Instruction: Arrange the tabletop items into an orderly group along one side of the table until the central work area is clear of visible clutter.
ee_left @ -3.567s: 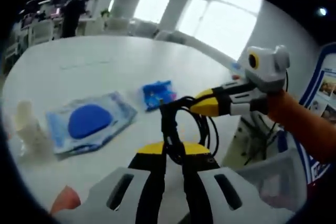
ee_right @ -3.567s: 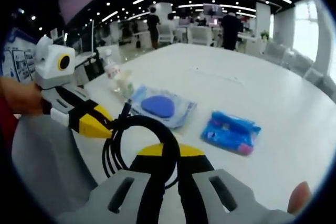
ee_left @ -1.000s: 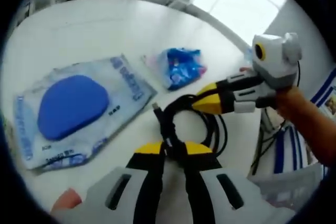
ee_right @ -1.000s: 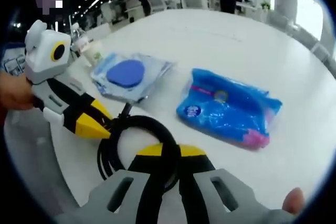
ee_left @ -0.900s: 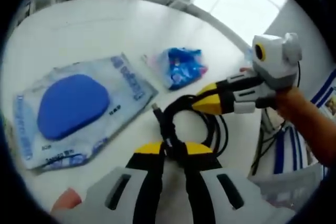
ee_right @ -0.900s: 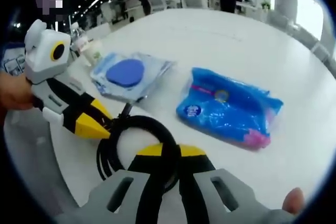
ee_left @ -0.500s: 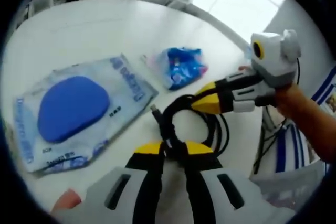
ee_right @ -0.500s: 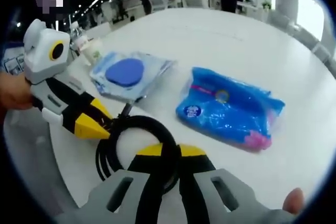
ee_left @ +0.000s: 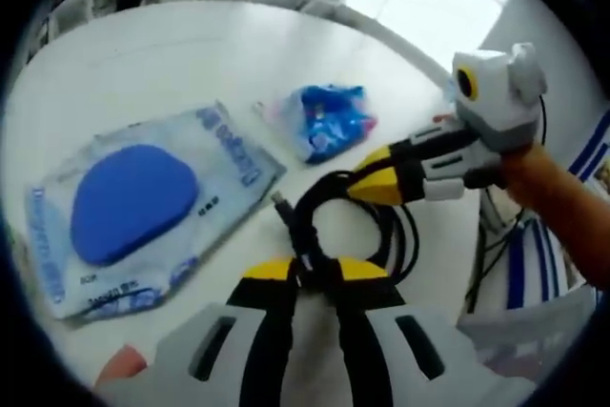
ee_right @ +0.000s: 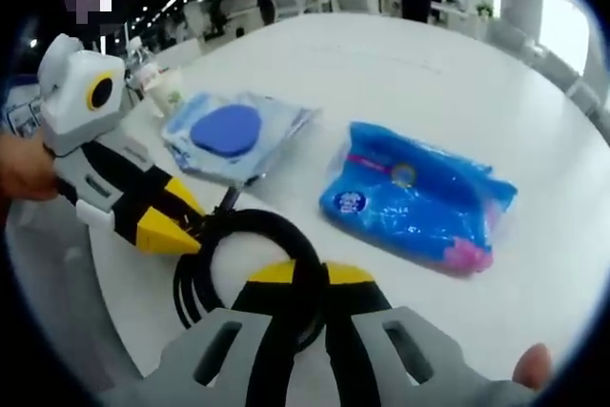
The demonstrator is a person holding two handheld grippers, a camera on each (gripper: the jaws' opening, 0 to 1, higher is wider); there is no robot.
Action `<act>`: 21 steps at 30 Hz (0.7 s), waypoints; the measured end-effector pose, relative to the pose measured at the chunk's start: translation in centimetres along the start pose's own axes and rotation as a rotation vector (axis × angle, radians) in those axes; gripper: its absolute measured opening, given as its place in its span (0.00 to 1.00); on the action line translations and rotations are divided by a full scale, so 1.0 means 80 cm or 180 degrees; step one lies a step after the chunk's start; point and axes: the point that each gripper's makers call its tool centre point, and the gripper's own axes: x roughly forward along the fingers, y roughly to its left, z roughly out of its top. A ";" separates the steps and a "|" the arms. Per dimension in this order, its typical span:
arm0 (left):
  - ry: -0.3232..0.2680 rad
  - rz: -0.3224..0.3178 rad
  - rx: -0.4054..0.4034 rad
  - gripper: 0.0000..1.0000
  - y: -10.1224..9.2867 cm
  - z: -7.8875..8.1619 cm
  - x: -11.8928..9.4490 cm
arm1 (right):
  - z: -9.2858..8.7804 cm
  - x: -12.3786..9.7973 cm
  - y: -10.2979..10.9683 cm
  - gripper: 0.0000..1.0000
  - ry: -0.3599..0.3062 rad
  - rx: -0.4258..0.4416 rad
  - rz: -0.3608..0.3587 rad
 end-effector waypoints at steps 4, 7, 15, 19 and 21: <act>-0.0017 0.0022 -0.0018 0.16 0.001 0.000 0.000 | 0.000 0.000 0.000 0.09 0.0007 -0.0017 -0.0006; -0.0015 0.0024 -0.0034 0.16 0.002 0.000 0.000 | 0.001 0.001 0.001 0.09 0.0003 -0.0010 -0.0010; 0.0014 0.0001 -0.0036 0.20 0.000 -0.002 0.001 | 0.002 0.002 0.002 0.10 -0.0020 0.0004 0.0000; 0.0015 -0.0009 -0.0050 0.20 0.000 -0.002 0.000 | 0.002 0.002 0.002 0.10 -0.0016 -0.0012 -0.0008; 0.0014 -0.0013 -0.0049 0.21 0.000 -0.001 0.000 | 0.002 0.002 0.002 0.10 -0.0016 -0.0014 -0.0010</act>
